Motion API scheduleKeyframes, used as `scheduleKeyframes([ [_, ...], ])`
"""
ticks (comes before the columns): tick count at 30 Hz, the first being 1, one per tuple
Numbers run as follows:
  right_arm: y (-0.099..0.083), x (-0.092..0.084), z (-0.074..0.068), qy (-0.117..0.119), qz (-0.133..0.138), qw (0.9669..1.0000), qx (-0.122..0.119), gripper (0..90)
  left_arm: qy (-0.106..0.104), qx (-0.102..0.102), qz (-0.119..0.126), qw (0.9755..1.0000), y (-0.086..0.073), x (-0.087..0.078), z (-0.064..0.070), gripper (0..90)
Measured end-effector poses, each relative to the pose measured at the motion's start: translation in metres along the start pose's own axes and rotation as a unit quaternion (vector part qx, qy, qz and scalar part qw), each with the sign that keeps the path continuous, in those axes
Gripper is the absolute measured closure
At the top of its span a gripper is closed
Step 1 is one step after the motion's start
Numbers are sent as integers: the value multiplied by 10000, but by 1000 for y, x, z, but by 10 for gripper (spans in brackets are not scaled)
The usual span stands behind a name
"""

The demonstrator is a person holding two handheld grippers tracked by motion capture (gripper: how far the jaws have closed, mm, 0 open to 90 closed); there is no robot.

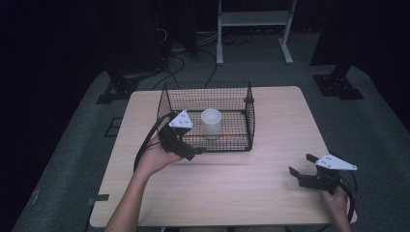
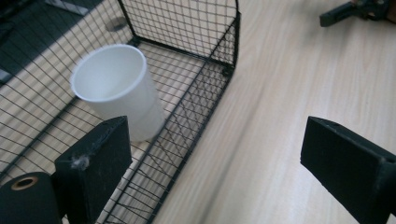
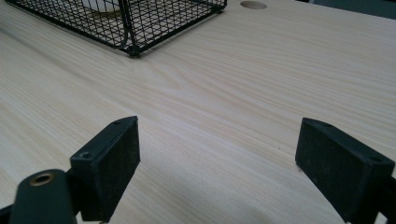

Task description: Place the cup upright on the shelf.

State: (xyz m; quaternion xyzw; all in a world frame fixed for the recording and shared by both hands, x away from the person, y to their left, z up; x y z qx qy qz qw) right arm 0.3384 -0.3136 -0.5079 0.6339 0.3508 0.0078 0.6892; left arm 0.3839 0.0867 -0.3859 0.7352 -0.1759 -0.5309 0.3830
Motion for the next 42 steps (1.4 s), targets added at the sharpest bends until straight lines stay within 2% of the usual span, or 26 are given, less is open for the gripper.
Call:
scheduleKeyframes([
  [2,0,0,0,4,-7,10000,-11,131,49,26,-45,10000,-4,1,3,80],
  [17,0,0,0,-15,-24,10000,15,131,-7,110,2,9999,-12,-4,22,80],
  [42,0,1,0,-25,-28,10000,8,131,-5,-2,58,10000,-35,-5,40,79],
])
Point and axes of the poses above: each handheld gripper's, and its own axes: x roughly forward along the jaws, y roughly out of its top, z roughly to its right, the point moved 6 cm from there along x, roughly forward along the jaws, and after that the axes turned 5 degrees about x, right-handed, at the moved point
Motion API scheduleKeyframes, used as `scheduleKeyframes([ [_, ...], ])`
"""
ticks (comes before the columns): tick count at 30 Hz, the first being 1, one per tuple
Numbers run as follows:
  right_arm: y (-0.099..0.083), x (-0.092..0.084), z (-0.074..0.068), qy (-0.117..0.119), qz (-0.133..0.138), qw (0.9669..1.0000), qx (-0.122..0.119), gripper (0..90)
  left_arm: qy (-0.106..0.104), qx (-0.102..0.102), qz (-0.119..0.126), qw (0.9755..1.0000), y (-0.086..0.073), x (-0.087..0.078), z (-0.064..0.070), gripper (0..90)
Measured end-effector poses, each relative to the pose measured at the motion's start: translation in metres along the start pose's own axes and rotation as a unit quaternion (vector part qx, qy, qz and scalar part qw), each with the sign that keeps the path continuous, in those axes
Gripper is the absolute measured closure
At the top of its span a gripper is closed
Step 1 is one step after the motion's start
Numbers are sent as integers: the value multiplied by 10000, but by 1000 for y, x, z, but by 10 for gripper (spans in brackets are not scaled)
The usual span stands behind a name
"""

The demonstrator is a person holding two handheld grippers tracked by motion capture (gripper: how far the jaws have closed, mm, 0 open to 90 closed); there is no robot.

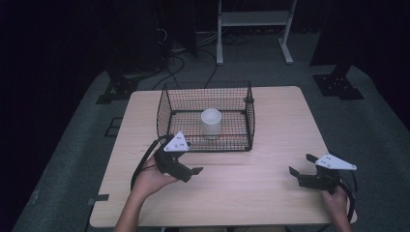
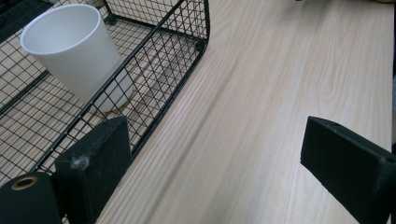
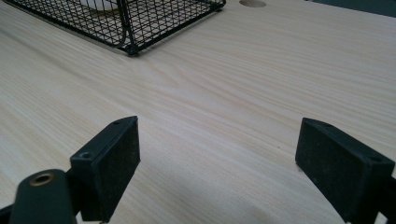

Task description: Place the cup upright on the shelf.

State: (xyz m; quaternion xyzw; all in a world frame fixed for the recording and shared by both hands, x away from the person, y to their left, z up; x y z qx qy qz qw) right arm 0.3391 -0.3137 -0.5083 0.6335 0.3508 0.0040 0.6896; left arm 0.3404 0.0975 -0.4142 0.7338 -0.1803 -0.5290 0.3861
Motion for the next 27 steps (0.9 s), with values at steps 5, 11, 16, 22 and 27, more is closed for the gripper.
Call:
scheduleKeyframes([
  [5,0,0,0,0,-3,10000,3,131,14,-2,50,10000,-2,-1,4,79],
  [11,0,0,0,-3,-1,10000,1,131,51,-13,85,10000,-8,-3,9,79],
  [16,0,0,0,-1,-1,10000,-7,131,52,-78,83,9999,-15,-4,13,79],
  [22,0,0,0,-9,3,10000,1,131,61,-181,189,9996,-23,-5,22,79],
  [27,0,0,0,-11,-2,10000,5,131,68,-301,322,9990,-32,-3,30,79],
])
Point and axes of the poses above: each handheld gripper's, and its own axes: x roughly forward along the jaws, y roughly out of its top, z roughly to its right, the point moved 6 cm from there along x, roughly forward along the jaws, and after that the axes turned 5 degrees about x, right-handed, at the moved point
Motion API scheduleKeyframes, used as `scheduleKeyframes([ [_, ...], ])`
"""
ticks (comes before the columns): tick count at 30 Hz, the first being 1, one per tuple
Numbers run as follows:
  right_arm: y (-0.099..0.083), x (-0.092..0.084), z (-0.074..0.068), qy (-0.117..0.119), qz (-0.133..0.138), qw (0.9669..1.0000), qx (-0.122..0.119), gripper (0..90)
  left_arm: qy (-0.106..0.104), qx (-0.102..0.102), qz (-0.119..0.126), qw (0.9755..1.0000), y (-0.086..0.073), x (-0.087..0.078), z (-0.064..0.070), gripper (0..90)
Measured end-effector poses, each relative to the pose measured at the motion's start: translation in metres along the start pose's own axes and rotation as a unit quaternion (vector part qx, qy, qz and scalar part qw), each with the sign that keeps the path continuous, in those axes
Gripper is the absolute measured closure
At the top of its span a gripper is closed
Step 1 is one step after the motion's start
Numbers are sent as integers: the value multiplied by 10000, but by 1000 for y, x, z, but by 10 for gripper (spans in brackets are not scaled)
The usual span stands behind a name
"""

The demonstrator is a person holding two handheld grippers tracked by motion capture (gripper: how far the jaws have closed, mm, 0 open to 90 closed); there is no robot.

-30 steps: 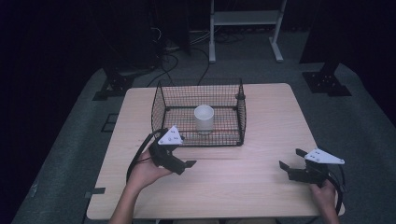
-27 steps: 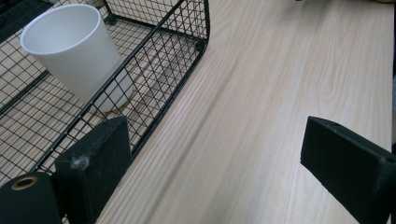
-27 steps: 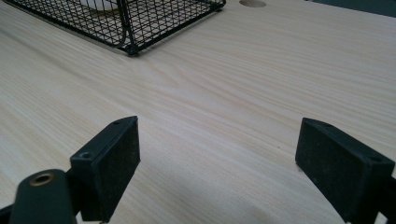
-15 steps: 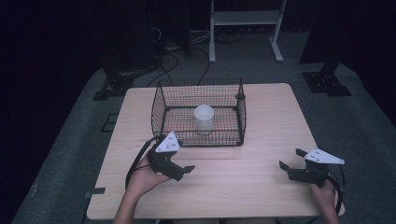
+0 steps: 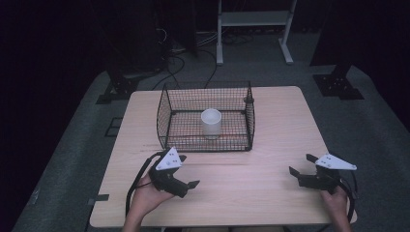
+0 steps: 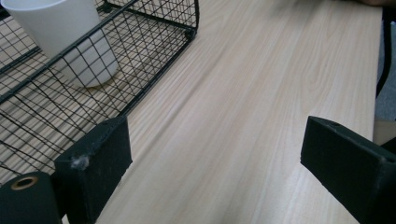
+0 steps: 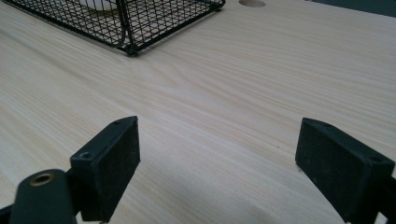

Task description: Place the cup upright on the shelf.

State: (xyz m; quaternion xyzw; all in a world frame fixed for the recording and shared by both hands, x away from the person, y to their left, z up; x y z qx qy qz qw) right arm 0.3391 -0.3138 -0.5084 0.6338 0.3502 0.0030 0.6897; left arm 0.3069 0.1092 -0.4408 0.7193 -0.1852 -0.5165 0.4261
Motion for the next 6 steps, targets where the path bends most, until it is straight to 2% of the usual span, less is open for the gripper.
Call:
scheduleKeyframes([
  [4,0,0,0,-1,4,10000,25,131,18,8,1,10000,-6,3,7,79],
  [6,0,0,0,1,22,10000,2,131,65,84,-168,9998,-11,4,9,79],
])
Point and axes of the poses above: each handheld gripper's, and its own axes: x roughly forward along the jaws, y roughly out of its top, z roughly to its right, the point moved 6 cm from there along x, roughly forward along the jaws, and after that the axes turned 5 degrees about x, right-handed, at the moved point
